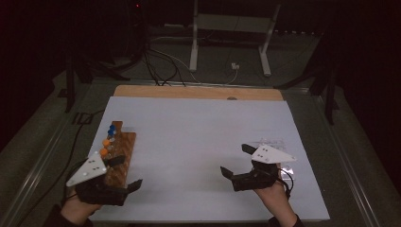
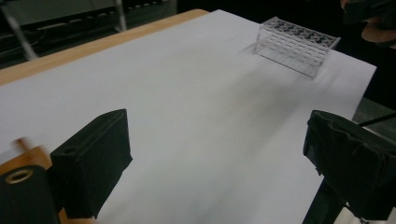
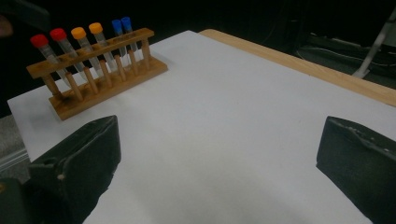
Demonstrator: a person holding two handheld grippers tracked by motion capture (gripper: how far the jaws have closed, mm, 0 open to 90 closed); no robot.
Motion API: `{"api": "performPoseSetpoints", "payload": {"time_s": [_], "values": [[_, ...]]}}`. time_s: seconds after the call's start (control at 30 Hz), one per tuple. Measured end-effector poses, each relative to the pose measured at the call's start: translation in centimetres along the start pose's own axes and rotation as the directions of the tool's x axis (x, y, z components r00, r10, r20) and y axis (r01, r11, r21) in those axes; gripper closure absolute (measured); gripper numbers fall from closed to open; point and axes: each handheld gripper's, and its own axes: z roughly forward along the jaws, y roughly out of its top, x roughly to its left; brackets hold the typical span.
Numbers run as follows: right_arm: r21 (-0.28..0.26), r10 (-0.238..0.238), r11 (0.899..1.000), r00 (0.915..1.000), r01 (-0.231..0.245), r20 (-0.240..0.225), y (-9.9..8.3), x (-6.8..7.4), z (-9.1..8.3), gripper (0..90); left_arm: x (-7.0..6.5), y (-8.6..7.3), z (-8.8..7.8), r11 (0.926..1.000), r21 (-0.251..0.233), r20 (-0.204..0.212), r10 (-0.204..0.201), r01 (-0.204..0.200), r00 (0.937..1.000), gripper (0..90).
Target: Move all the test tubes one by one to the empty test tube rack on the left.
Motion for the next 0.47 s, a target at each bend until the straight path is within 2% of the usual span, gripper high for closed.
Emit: {"api": "performPoseSetpoints", "payload": {"time_s": [0.07, 0.13, 0.23, 0.3, 0.47], "values": [[-0.001, 0.003, 1.0, 1.0, -0.003, -0.001, 0.0, -0.1, 0.0, 0.0, -0.5, -0.2, 1.4, 1.0, -0.001, 0.019, 0.009, -0.009, 0.9998, 5.7], [-0.003, 0.003, 1.0, 1.0, -0.003, 0.0, -0.1, -0.1, 0.0, 0.0, -1.1, -0.5, 2.7, 0.9994, 0.008, 0.02, 0.035, -0.035, 0.9992, 5.4], [-0.003, 0.005, 1.0, 1.0, -0.005, -0.002, -0.1, -0.2, 0.0, 0.0, -1.7, -1.4, 4.7, 0.9997, 0.003, 0.033, 0.026, -0.026, 0.9991, 3.2], [-0.001, 0.008, 1.0, 1.0, -0.008, -0.003, -0.1, -0.2, 0.0, 0.0, -1.9, -2.1, 5.8, 0.9994, 0.016, 0.032, 0.029, -0.03, 0.9991, 2.3], [0.002, 0.008, 1.0, 0.9999, -0.008, -0.007, -0.3, -0.3, 0.1, 0.0, -1.9, -3.2, 6.8, 0.9999, 0.0, 0.009, 0.014, -0.014, 0.9999, 1.5]]}}
